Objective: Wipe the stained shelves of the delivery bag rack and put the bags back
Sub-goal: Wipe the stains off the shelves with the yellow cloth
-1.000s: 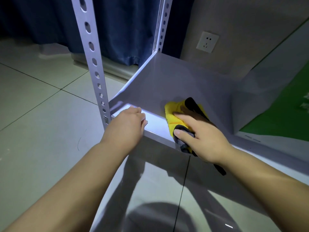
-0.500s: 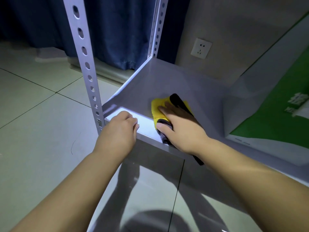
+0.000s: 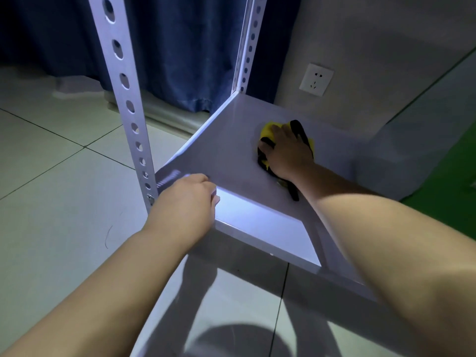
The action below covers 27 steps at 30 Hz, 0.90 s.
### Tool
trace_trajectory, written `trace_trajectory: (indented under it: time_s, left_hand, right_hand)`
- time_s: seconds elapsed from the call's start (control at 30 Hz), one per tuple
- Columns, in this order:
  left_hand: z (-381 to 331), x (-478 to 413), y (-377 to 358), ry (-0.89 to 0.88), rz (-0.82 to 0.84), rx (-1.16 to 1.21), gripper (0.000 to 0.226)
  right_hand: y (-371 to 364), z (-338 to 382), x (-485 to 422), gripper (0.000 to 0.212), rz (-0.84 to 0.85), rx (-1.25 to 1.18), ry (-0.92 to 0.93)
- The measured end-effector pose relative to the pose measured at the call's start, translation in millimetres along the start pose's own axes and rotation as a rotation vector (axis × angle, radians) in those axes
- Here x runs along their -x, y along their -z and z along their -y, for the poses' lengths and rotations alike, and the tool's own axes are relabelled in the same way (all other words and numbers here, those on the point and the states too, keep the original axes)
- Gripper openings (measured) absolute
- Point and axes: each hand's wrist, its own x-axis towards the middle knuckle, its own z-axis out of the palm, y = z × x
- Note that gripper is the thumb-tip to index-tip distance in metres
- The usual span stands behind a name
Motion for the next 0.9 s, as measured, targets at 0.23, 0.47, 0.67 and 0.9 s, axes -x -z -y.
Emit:
trace_trajectory:
  time_s: [0.23, 0.47, 0.67, 0.9]
  left_hand:
    - [1.1, -0.1, -5.1, 0.011, -0.010, 0.032, 0.025]
    - [-5.2, 1.5, -3.0, 0.013, 0.018, 0.030, 0.022]
    - [-27.3, 11.5, 12.4, 0.121, 0.175, 0.018, 0.016]
    - [-56.1, 48.6, 54.1, 0.150, 0.228, 0.057, 0.013]
  right_hand:
    - [3.8, 6.3, 8.8, 0.054, -0.085, -0.040, 0.072]
    - [11.0, 16.3, 85.4, 0.037, -0.071, -0.312, 0.239]
    - [25.1, 8.1, 150.3, 0.019, 0.049, -0.415, 0.278]
    - [59.0, 0.2, 187.8, 0.027, 0.152, -0.256, 0.290]
